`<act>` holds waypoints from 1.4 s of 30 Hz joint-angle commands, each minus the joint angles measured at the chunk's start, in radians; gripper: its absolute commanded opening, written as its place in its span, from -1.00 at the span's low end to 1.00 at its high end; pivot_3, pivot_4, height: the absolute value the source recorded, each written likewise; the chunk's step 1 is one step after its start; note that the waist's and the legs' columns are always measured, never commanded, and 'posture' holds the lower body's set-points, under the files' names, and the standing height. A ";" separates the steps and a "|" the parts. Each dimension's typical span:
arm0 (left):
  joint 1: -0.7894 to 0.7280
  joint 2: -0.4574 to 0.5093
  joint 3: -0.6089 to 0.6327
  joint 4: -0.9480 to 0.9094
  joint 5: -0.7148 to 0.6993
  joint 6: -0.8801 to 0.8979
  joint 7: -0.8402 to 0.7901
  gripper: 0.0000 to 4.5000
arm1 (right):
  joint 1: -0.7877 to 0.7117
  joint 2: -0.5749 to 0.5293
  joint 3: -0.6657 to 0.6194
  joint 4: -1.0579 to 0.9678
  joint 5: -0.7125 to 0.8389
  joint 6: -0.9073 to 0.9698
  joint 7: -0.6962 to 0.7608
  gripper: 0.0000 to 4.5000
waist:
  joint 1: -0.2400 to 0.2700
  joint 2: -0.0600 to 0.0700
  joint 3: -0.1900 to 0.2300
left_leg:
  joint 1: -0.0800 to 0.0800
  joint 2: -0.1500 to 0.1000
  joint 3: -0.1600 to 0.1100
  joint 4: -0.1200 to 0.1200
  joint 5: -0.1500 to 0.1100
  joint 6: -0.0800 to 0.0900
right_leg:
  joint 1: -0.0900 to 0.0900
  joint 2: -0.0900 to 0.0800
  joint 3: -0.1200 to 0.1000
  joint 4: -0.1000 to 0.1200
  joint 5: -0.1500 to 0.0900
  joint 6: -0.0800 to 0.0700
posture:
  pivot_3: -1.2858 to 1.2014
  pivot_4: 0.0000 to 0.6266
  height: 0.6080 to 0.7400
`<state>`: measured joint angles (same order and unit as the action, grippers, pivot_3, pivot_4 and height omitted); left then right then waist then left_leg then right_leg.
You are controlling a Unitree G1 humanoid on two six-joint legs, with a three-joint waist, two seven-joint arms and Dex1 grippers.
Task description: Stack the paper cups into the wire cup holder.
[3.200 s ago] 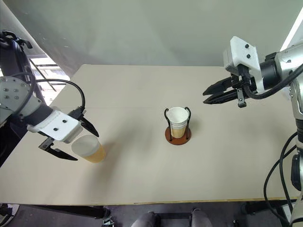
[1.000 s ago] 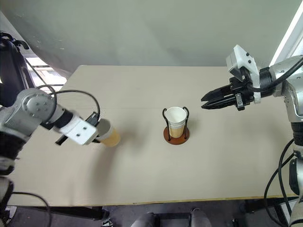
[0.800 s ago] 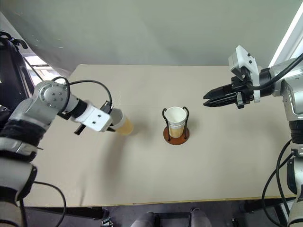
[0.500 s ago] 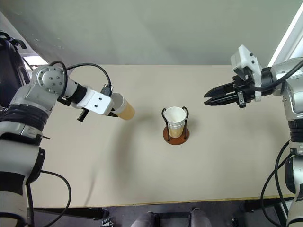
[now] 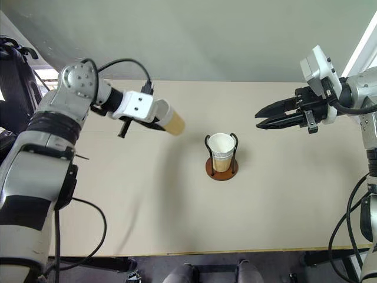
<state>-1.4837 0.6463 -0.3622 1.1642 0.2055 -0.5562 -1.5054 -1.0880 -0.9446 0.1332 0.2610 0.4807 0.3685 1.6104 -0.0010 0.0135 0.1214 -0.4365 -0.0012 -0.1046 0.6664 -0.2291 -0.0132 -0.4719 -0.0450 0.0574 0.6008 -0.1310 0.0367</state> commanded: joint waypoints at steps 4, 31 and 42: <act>-0.081 -0.062 0.047 0.019 -0.021 0.013 -0.040 -0.98 | -0.005 -0.019 0.009 0.063 0.008 -0.107 0.004 -0.58 | 0.002 0.000 0.000 | 0.001 -0.001 0.004 -0.002 -0.001 0.002 | 0.001 0.004 -0.001 -0.004 0.001 0.006 | 0.03 -0.52 1.00; -0.241 -0.223 0.000 0.046 -0.020 0.003 -0.109 -0.98 | 0.020 -0.089 0.066 0.204 0.035 -0.266 0.004 -0.58 | 0.007 0.001 0.001 | 0.001 -0.002 0.007 0.004 -0.006 0.010 | 0.007 -0.006 0.001 -0.009 0.001 0.017 | 0.03 -0.52 1.00; -0.197 -0.267 -0.096 0.015 -0.097 -0.006 -0.109 -0.98 | 0.025 -0.109 0.082 0.190 0.049 -0.260 0.004 -0.58 | 0.014 0.001 0.001 | 0.001 -0.005 0.007 0.008 -0.007 0.011 | 0.009 -0.009 0.000 -0.009 0.001 0.019 | 0.03 -0.52 1.00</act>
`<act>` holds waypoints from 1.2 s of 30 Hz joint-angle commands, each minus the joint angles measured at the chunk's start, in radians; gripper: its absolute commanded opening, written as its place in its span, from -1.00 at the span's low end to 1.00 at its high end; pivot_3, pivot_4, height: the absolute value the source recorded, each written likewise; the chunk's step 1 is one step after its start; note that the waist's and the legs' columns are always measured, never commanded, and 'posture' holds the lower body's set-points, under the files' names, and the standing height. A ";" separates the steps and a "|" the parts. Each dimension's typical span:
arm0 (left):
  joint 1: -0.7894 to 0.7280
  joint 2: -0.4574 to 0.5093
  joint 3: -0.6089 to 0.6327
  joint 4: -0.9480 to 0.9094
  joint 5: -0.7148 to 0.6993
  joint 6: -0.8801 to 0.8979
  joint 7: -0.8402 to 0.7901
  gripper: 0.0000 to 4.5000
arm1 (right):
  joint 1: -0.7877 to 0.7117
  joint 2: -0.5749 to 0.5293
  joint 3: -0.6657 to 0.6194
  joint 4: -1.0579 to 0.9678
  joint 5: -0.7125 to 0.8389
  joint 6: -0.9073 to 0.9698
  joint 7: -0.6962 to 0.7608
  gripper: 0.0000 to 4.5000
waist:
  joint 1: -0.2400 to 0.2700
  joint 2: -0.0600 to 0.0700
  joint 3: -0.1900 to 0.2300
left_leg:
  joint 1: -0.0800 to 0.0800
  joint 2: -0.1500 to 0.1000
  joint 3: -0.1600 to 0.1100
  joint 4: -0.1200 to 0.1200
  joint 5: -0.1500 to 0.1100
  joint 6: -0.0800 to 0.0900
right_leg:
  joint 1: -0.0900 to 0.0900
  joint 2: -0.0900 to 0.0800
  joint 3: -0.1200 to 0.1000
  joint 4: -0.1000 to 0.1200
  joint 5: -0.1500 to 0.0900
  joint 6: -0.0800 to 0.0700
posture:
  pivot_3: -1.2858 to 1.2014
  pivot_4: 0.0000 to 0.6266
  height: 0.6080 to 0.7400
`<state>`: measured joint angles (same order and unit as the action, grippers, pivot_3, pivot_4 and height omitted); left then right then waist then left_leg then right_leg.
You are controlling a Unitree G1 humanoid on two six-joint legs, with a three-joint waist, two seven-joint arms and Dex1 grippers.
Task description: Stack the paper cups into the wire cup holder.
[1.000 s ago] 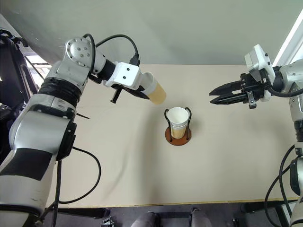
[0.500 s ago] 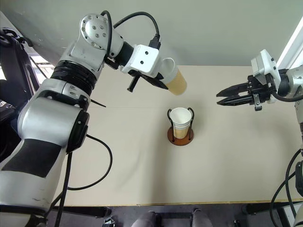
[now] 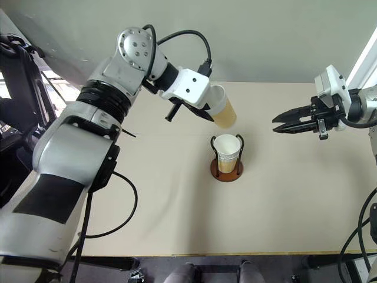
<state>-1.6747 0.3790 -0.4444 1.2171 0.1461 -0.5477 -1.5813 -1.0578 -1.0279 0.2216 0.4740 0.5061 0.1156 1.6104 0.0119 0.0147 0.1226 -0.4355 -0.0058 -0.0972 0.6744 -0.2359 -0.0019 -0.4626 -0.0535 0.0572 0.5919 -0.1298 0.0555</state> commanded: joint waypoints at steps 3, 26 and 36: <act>0.005 0.001 -0.049 -0.048 -0.065 -0.013 -0.033 -0.98 | -0.001 -0.036 -0.009 -0.028 0.027 -0.006 0.004 -0.58 | 0.001 0.000 0.000 | 0.000 0.001 0.000 0.001 0.000 0.000 | 0.000 -0.001 0.001 0.000 0.001 0.001 | 0.03 -0.52 1.00; 0.040 0.048 -0.229 -0.109 -0.192 -0.007 -0.033 -0.98 | -0.007 -0.039 -0.015 -0.012 0.011 -0.024 0.004 -0.58 | 0.002 0.000 0.000 | 0.000 0.000 0.000 0.006 0.000 0.001 | 0.003 0.000 0.000 0.000 0.002 0.004 | 0.03 -0.52 1.00; 0.063 0.060 -0.296 -0.168 -0.267 0.008 -0.033 -0.98 | 0.004 -0.049 -0.010 -0.013 0.007 -0.039 0.004 -0.58 | 0.003 0.000 0.000 | 0.000 0.000 0.000 0.006 0.000 0.001 | 0.003 -0.001 0.000 0.000 0.002 0.004 | 0.03 -0.52 1.00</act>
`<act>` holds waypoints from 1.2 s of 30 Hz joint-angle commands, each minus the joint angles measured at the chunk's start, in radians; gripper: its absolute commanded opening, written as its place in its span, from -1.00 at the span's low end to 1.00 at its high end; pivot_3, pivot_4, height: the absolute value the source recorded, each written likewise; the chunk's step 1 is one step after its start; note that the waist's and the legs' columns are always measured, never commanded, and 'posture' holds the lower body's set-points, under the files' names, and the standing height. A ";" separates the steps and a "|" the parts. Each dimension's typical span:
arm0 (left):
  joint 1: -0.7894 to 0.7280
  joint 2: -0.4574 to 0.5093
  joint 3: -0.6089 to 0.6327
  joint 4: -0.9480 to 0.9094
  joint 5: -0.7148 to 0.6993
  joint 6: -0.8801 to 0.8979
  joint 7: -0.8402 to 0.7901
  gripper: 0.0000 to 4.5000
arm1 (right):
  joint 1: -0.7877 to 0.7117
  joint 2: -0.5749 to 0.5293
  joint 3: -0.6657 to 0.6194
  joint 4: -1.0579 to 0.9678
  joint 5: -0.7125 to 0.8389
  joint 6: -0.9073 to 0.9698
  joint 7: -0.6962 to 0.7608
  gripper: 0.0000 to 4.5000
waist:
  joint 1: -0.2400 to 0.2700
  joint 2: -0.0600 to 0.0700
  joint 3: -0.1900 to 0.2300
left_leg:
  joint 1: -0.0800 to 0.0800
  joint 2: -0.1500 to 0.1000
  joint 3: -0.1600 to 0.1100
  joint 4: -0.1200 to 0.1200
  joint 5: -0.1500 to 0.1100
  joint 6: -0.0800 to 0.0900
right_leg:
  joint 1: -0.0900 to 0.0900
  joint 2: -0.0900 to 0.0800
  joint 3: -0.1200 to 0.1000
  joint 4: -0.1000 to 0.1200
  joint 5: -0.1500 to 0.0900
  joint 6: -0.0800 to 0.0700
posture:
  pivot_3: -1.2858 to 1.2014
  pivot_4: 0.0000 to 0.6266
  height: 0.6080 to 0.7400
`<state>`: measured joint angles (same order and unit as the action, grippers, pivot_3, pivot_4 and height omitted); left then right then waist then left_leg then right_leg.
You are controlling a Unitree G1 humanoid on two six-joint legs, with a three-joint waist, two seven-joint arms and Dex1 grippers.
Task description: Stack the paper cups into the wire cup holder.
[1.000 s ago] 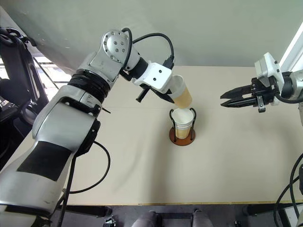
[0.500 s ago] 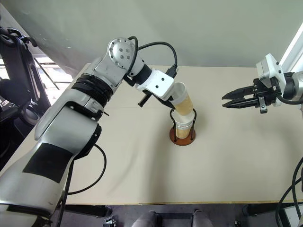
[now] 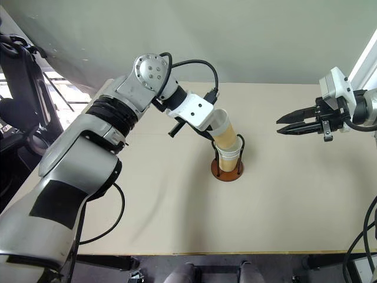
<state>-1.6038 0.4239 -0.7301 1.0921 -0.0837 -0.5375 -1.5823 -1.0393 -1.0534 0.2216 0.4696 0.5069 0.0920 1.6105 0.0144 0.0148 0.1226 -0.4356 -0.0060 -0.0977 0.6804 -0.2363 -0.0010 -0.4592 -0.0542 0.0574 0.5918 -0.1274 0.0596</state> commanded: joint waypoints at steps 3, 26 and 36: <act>0.006 0.020 -0.027 -0.065 -0.055 -0.014 -0.032 -0.98 | -0.009 -0.025 -0.014 -0.011 0.005 -0.015 0.004 -0.58 | 0.000 0.000 0.000 | 0.000 0.000 0.000 0.000 0.000 0.000 | 0.000 0.000 0.000 0.000 0.000 0.000 | 0.03 -0.52 1.00; -0.018 -0.037 0.571 -0.037 -0.271 0.692 0.083 0.53 | -0.056 0.031 -0.067 0.117 -0.096 0.017 0.000 -0.58 | 0.000 0.000 0.000 | 0.000 0.000 0.000 -0.001 0.000 0.000 | 0.001 0.001 0.000 -0.002 0.000 0.001 | 0.03 -0.52 1.00; 0.186 -0.015 0.778 -0.071 -0.216 0.569 0.547 0.53 | -0.038 0.148 -0.193 0.301 -0.193 -0.009 -0.270 -0.58 | -0.001 0.004 0.001 | 0.008 0.001 0.001 -0.001 0.001 0.000 | 0.005 0.000 0.001 0.002 0.000 0.001 | 0.03 -0.52 1.00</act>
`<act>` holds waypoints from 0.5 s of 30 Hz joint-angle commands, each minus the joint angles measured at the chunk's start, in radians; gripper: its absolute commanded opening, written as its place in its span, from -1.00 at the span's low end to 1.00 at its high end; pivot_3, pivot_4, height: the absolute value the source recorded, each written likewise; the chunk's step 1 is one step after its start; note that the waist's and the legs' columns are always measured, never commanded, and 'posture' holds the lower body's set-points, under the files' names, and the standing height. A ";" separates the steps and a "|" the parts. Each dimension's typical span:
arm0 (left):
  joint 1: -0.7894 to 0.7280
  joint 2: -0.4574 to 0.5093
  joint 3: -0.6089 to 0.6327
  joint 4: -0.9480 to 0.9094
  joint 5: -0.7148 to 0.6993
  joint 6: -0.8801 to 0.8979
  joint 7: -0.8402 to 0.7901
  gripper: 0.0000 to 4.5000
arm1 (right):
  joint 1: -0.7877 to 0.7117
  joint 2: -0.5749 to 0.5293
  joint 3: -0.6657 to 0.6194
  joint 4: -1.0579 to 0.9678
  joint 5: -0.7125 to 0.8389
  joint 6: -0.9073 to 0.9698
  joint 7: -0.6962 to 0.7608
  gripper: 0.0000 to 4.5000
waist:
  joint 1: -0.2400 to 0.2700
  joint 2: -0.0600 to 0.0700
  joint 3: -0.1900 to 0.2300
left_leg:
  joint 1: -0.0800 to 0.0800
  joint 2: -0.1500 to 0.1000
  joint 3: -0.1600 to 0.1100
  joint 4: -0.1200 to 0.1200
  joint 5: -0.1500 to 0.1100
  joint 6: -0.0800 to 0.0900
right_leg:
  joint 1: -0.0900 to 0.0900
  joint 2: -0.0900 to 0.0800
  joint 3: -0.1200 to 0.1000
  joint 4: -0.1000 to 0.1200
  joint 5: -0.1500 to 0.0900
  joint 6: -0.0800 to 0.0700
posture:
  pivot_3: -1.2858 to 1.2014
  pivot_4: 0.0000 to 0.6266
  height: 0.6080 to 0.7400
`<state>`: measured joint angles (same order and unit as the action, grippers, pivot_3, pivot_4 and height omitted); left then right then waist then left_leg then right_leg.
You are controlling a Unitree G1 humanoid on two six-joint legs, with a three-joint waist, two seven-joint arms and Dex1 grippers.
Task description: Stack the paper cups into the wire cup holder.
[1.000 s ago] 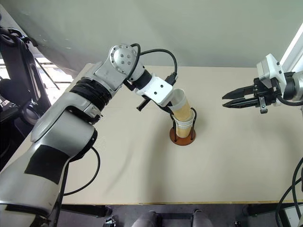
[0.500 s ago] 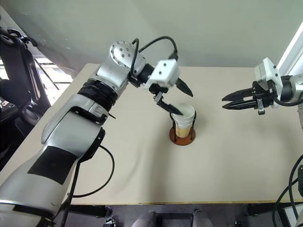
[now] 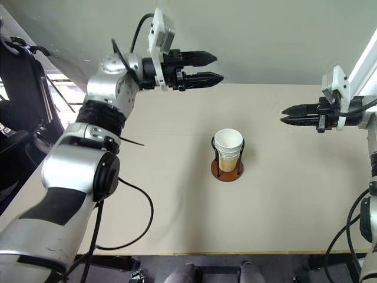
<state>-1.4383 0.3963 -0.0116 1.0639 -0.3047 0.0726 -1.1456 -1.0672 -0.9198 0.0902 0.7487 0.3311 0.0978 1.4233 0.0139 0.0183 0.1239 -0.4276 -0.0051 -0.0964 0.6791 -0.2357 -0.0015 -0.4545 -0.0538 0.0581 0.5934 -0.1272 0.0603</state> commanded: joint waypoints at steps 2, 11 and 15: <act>0.082 0.025 0.084 -0.054 0.026 -0.076 0.205 0.53 | -0.005 0.048 -0.084 0.056 -0.045 -0.035 -0.191 -0.58 | -0.001 0.000 0.000 | 0.001 0.000 0.000 0.000 0.000 0.000 | 0.000 0.000 0.000 0.000 0.000 0.000 | 0.03 -0.52 1.00; 0.236 0.052 0.161 -0.037 0.048 -0.114 0.366 0.53 | 0.064 0.175 -0.189 0.133 -0.091 -0.093 -0.522 -0.58 | 0.002 0.001 0.000 | 0.003 0.001 0.000 -0.001 0.000 0.000 | 0.001 0.000 0.000 0.000 0.003 -0.002 | 0.03 -0.52 1.00; 0.302 0.033 0.114 -0.031 0.131 -0.173 0.434 0.53 | 0.113 0.216 -0.209 0.137 -0.113 -0.123 -0.631 -0.58 | 0.004 0.001 0.000 | 0.004 0.000 0.000 -0.001 0.000 0.000 | 0.002 0.000 0.000 0.000 0.003 -0.002 | 0.03 -0.52 1.00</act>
<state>-1.1399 0.4375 0.1102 1.0453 -0.1986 -0.0681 -0.7364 -0.9473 -0.6980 -0.0765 0.8971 0.2273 0.0053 0.8366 0.0180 0.0190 0.1242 -0.4239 -0.0052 -0.0961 0.6779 -0.2358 -0.0019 -0.4527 -0.0544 0.0581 0.5931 -0.1236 0.0578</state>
